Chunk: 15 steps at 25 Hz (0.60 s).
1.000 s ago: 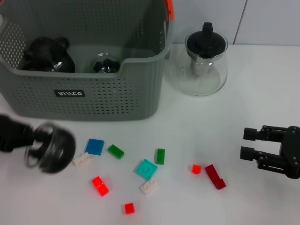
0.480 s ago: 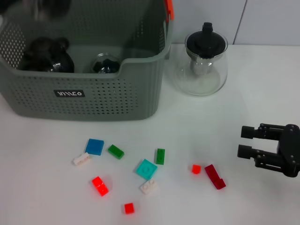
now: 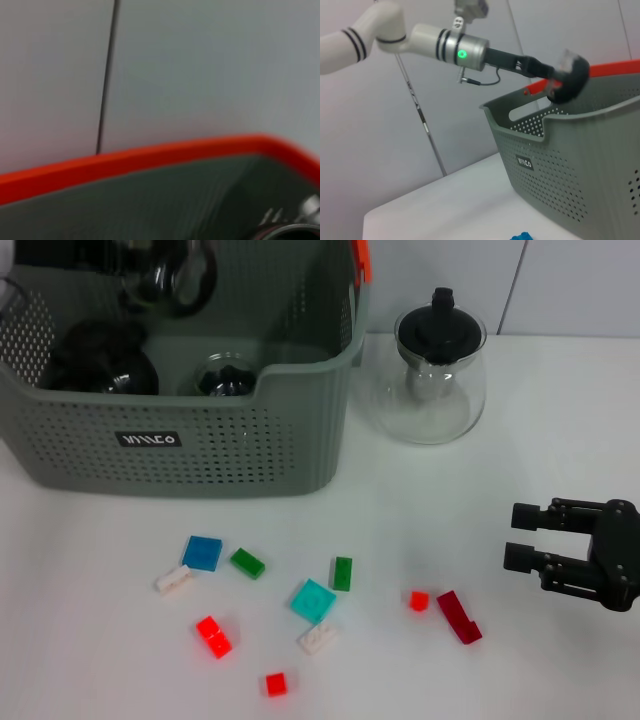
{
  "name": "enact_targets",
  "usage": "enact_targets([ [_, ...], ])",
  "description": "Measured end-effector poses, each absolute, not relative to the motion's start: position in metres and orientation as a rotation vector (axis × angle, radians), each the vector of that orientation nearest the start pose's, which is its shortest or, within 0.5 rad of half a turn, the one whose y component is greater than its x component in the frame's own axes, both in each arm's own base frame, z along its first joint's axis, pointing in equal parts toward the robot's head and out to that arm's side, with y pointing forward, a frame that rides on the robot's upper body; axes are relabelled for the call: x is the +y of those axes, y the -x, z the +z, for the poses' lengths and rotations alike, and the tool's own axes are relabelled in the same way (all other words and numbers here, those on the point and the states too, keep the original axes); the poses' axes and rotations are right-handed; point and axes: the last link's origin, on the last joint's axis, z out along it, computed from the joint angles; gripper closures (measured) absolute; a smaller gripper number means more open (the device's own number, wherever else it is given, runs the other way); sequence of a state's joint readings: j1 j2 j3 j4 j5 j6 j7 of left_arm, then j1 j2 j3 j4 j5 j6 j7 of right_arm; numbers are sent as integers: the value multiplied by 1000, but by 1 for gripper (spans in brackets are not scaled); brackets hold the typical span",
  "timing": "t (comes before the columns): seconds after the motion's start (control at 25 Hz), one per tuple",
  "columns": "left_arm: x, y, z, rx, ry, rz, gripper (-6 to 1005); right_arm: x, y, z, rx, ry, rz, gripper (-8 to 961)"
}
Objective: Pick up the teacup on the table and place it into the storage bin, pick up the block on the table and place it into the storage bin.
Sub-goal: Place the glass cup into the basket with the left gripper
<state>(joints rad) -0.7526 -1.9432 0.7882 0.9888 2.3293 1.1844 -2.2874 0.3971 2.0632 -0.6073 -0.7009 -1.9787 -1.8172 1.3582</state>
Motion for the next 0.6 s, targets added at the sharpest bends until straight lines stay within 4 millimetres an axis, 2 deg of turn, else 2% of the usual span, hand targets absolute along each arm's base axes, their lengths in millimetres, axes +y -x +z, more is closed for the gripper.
enact_targets([
  [0.12,462,205,102,-947,2221,-107,954,277,-282,26,653,2749,894,371],
  [0.28,462,204,84,-882,2237,75,954,277,-282,26,653,2749,894,371],
  [0.32,462,204,84,-882,2237,75,954,277,-282,26,654,2749,895,371],
  [0.4,462,202,67,-804,2248,208,954,277,-282,25,657,2749,897,371],
  [0.6,464,200,52,-758,2238,282,954,277,-282,25,660,2751,899,371],
])
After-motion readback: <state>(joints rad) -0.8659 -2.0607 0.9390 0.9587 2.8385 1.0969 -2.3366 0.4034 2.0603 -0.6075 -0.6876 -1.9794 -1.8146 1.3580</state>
